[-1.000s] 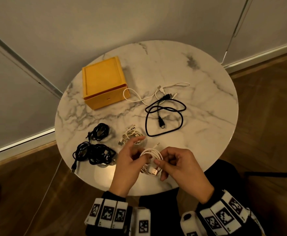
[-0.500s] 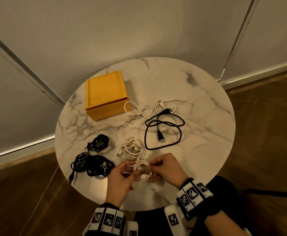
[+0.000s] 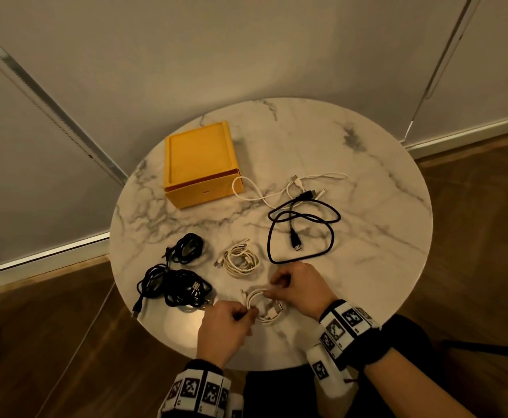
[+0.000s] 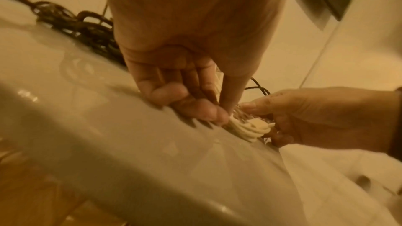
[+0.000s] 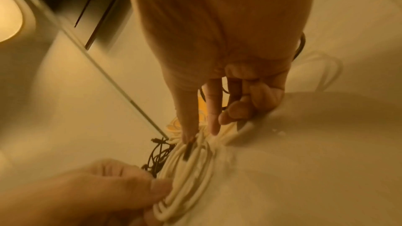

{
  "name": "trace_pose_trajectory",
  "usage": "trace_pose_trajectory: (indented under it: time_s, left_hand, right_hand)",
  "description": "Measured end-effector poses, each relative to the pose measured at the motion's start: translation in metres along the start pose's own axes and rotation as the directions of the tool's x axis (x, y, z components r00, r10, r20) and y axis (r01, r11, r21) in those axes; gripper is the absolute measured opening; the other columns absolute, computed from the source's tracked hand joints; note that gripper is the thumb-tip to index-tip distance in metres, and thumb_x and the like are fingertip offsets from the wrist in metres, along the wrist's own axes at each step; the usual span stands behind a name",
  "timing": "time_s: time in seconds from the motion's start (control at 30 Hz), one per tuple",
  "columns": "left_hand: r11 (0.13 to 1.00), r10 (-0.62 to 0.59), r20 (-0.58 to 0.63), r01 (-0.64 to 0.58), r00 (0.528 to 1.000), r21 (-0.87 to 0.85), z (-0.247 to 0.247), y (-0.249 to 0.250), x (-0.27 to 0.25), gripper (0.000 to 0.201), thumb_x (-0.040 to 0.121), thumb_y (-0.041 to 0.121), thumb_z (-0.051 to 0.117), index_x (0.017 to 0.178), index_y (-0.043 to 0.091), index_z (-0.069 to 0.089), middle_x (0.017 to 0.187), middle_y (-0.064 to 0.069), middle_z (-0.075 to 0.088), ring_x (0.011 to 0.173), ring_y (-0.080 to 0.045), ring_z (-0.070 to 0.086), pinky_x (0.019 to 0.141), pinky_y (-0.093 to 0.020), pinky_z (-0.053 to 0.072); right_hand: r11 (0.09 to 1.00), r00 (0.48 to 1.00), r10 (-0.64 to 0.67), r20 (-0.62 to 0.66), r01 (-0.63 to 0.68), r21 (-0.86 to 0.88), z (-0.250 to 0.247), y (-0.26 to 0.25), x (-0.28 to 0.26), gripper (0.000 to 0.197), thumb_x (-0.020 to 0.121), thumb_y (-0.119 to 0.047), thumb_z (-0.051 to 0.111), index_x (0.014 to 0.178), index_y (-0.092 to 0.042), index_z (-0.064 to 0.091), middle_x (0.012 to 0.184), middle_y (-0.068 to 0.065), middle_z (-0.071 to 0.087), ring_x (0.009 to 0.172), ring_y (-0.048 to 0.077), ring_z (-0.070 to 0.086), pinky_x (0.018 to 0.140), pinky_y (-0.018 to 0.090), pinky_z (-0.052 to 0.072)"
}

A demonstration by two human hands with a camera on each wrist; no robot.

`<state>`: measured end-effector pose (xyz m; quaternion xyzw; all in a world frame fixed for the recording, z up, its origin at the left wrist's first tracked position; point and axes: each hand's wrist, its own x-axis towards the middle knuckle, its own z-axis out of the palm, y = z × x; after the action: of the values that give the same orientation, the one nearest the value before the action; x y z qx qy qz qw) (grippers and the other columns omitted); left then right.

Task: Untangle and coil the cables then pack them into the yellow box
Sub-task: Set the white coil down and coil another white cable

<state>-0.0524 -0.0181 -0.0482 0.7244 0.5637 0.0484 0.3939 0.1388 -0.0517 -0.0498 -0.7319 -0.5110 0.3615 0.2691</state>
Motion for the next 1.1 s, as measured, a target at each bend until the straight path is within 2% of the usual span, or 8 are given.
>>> trace_pose_trajectory:
  time_s: [0.17,0.3,0.47,0.63,0.83,0.97,1.03,1.1]
  left_hand:
    - [0.948,-0.155,0.043,0.161,0.987,-0.276,0.003,0.012,0.006,0.031,0.090,0.021,0.064,0.067,0.000,0.069,0.056,-0.011,0.069,0.048,-0.024,0.066,0.040,-0.021,0.040]
    - [0.898,-0.198,0.049,0.201,0.979,-0.391,0.007,0.019,0.008,0.037,0.092,0.027,0.062,0.071,-0.001,0.069,0.058,-0.014,0.069,0.050,-0.027,0.066,0.042,-0.025,0.041]
    - [0.886,-0.215,0.051,0.217,0.975,-0.410,0.005,0.021,-0.001,0.047,0.092,0.041,0.059,0.070,0.000,0.067,0.057,-0.014,0.068,0.045,-0.028,0.062,0.038,-0.023,0.038]
    - [0.990,-0.017,-0.156,-0.006,0.988,-0.141,-0.012,0.017,0.002,0.048,0.087,0.039,0.065,0.050,0.012,0.053,0.040,0.000,0.048,0.040,-0.015,0.049,0.048,-0.034,0.044]
    - [0.969,0.226,-0.185,-0.241,0.956,-0.062,-0.056,0.084,0.045,0.027,0.088,0.028,0.065,0.065,0.016,0.063,0.049,0.002,0.058,0.044,-0.011,0.051,0.051,-0.032,0.044]
    - [0.927,0.365,-0.175,-0.341,0.914,0.155,-0.092,0.149,0.112,0.005,0.087,0.024,0.064,0.085,0.020,0.064,0.077,0.001,0.071,0.057,-0.013,0.062,0.060,-0.031,0.052]
    - [0.866,0.414,-0.085,-0.364,0.906,0.343,-0.097,0.173,0.144,0.017,0.084,0.025,0.064,0.101,0.022,0.063,0.099,0.003,0.069,0.079,-0.018,0.064,0.070,-0.031,0.051]
    - [0.740,0.330,0.101,-0.324,0.938,0.590,-0.092,0.186,0.172,0.044,0.083,0.028,0.065,0.126,0.024,0.054,0.122,0.003,0.061,0.102,-0.021,0.060,0.080,-0.032,0.050]
  right_hand:
    - [0.979,0.997,-0.005,-0.071,0.019,0.202,0.000,0.012,-0.010,0.017,0.076,-0.030,0.080,0.084,-0.017,0.072,0.077,-0.001,0.070,0.068,0.007,0.061,0.062,0.014,0.045]
    - [0.959,0.992,0.031,-0.124,0.005,0.284,-0.002,0.018,-0.019,0.009,0.085,-0.027,0.070,0.084,-0.018,0.070,0.074,0.003,0.068,0.066,0.017,0.061,0.066,0.032,0.051]
    - [0.936,0.995,0.067,-0.078,-0.036,0.350,-0.011,0.032,-0.033,0.005,0.088,-0.020,0.068,0.086,-0.015,0.070,0.073,0.003,0.068,0.059,0.007,0.057,0.061,0.028,0.051]
    - [0.872,0.980,0.197,0.021,-0.185,0.453,-0.045,0.049,-0.032,0.013,0.094,-0.011,0.060,0.086,-0.003,0.066,0.067,0.012,0.068,0.051,0.016,0.060,0.045,0.026,0.045]
    - [0.795,0.920,0.390,0.036,-0.356,0.491,-0.085,0.065,-0.010,0.039,0.099,-0.028,0.052,0.083,0.006,0.065,0.067,0.019,0.071,0.048,0.026,0.064,0.041,0.025,0.046]
    - [0.715,0.877,0.476,0.070,-0.432,0.550,-0.085,0.062,-0.003,0.052,0.100,-0.036,0.044,0.081,0.007,0.066,0.069,0.021,0.072,0.052,0.030,0.068,0.045,0.027,0.051]
    - [0.715,0.865,0.498,0.064,-0.451,0.535,-0.085,0.060,0.000,0.054,0.100,-0.038,0.044,0.077,0.006,0.067,0.068,0.022,0.072,0.050,0.030,0.067,0.045,0.029,0.052]
    - [0.709,0.856,0.512,0.073,-0.469,0.526,-0.086,0.058,0.001,0.055,0.100,-0.038,0.044,0.074,0.004,0.067,0.067,0.022,0.071,0.048,0.029,0.065,0.046,0.030,0.052]
